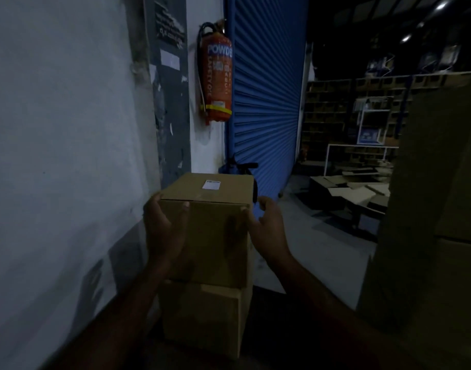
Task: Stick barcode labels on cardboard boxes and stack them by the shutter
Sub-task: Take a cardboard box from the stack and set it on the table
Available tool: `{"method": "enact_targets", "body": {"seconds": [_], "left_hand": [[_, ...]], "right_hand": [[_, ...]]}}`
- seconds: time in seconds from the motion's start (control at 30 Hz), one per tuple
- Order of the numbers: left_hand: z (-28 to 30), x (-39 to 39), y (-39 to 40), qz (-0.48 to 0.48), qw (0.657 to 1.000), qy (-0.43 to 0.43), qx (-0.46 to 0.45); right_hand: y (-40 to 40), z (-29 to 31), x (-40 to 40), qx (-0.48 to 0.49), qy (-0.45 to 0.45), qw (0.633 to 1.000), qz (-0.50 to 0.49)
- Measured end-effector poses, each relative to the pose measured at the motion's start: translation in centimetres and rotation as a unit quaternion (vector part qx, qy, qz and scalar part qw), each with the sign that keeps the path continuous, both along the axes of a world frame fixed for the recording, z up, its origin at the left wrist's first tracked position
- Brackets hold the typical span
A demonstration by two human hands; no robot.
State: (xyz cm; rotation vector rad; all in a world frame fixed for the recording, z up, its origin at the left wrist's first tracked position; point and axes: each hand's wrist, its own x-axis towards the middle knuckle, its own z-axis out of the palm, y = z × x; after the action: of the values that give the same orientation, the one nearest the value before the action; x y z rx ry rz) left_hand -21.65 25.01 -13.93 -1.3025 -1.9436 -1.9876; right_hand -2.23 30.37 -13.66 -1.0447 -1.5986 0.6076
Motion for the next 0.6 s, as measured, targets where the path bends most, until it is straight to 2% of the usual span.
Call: {"method": "enact_targets", "body": {"seconds": [0.1,0.23,0.3,0.43,0.6], "left_hand": [[1.1,-3.2,2.2,-0.006,0.999,-0.039,-0.019],[1.6,-6.0,4.7,-0.063,0.987,-0.110,-0.094],[1.6,-6.5,5.4,-0.085,0.981,-0.114,-0.128],[1.8,-7.3,6.2,-0.098,0.975,-0.141,-0.140],[2.1,-6.4,4.5,-0.114,0.974,-0.157,-0.114]], "right_hand": [[1.1,0.0,-1.9,-0.027,0.015,1.000,-0.003],[2.3,0.1,-3.5,-0.079,0.023,0.996,0.017],[2.5,0.2,-3.8,-0.107,0.036,0.993,0.020],[1.7,0.7,-4.0,-0.150,0.068,0.986,0.041],[-0.1,0.4,-3.0,-0.087,0.057,0.994,0.045]]}}
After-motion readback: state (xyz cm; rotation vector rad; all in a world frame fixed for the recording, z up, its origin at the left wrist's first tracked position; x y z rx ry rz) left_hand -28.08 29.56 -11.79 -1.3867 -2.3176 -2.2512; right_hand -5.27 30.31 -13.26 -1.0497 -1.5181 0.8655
